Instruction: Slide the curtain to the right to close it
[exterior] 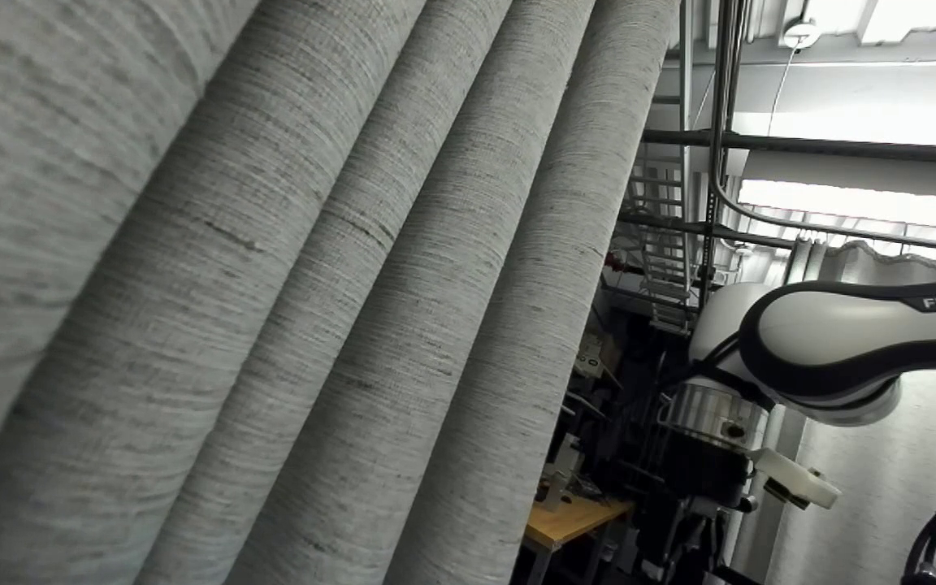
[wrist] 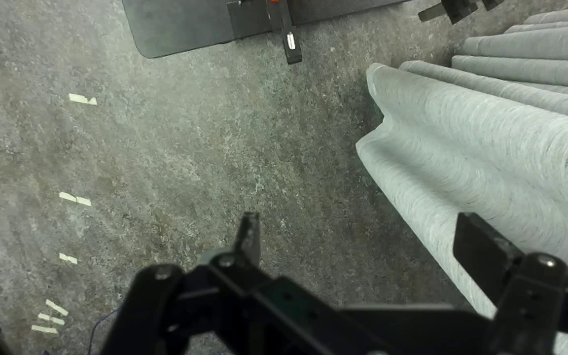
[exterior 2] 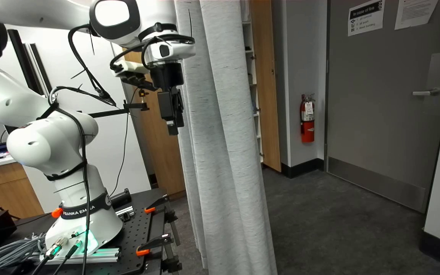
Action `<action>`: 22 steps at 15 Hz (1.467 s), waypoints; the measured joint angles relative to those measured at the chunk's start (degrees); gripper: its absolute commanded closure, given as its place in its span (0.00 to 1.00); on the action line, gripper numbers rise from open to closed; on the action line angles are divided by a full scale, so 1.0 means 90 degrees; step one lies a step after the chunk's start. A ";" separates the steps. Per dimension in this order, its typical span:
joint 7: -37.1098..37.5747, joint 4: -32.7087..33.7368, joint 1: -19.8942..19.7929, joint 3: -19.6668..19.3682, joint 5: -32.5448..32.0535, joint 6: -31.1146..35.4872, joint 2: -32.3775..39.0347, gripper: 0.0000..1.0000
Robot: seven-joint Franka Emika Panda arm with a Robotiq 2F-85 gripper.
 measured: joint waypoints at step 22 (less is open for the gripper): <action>0.0068 0.0678 0.0224 -0.0109 0.1141 0.3087 -0.0021 0.00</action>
